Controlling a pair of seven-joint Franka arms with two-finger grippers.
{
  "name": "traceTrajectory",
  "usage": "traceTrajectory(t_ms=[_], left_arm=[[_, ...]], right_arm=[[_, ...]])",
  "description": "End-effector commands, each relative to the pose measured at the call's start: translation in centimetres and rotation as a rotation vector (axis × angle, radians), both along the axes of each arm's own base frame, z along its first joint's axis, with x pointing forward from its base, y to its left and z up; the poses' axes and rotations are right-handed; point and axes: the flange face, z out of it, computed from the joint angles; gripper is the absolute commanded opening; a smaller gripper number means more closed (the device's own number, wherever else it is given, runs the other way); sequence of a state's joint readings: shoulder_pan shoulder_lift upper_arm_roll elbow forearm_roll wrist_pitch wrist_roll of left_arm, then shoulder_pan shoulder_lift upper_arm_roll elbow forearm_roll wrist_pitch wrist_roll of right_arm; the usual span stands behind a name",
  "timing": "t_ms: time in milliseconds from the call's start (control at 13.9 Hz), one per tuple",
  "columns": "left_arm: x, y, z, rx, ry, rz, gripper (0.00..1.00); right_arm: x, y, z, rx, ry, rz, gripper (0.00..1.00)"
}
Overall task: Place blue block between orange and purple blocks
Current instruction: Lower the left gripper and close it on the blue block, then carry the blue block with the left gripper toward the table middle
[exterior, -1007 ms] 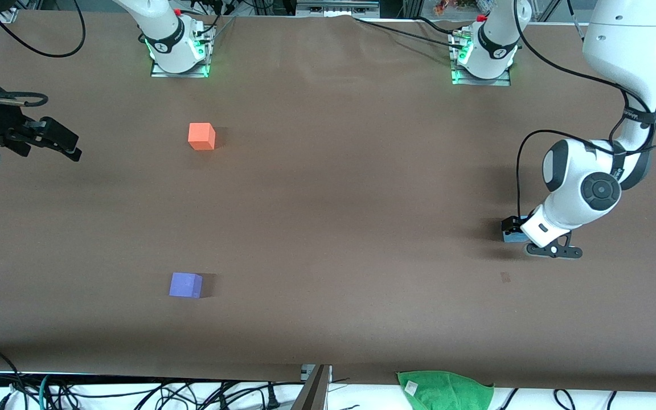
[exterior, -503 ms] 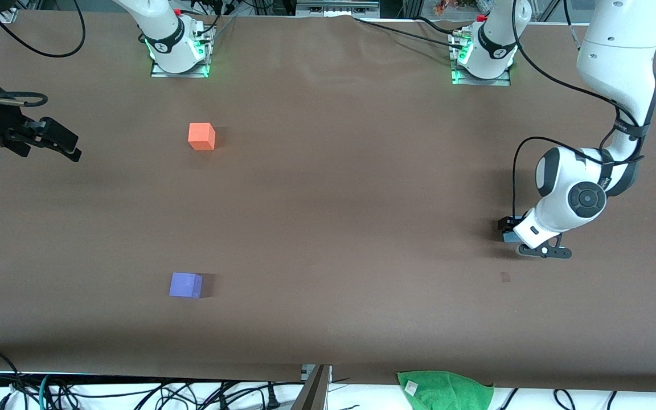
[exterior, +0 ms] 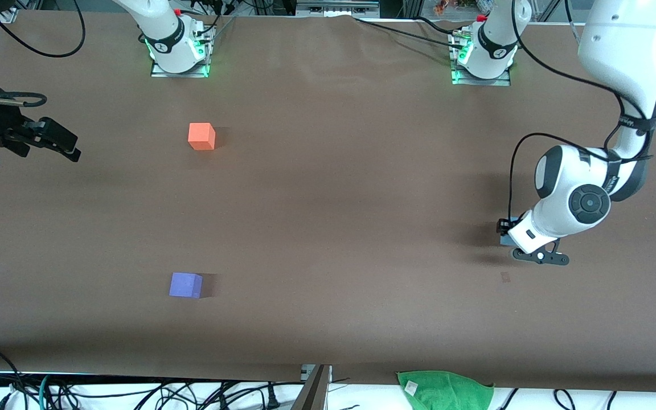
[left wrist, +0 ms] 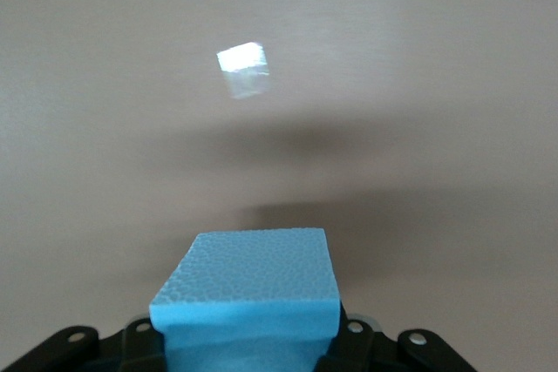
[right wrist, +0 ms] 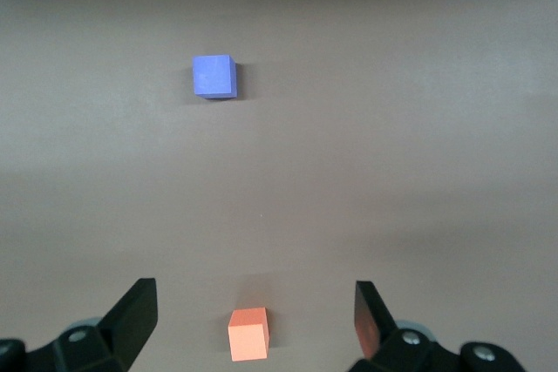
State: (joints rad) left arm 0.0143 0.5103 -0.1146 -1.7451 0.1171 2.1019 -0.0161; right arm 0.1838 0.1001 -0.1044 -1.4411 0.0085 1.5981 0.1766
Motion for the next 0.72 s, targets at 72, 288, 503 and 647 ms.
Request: traceTrajectory(t_ms=[72,288,503,647], left_arm=[[0.0,-9.4,5.4,-0.115,0.052,0.06,0.04],[-3.5,-22.5,5.1,-0.137,0.049,0.091,0.04],[-5.6,-33.4,2.6,-0.152,-0.054,0.089,0.06],[-7.0,-37.9,-0.8,-0.204,-0.092,0.115,0.06]], right_arm=[[0.1,-0.5,0.3,0.014,-0.007,0.009,1.0],[0.2,-0.4,0.2,0.014,-0.007,0.01,1.0],[0.5,-0.5,-0.3,0.007,0.002,0.061,1.0],[0.5,-0.5,-0.5,0.009,0.007,0.047,1.0]])
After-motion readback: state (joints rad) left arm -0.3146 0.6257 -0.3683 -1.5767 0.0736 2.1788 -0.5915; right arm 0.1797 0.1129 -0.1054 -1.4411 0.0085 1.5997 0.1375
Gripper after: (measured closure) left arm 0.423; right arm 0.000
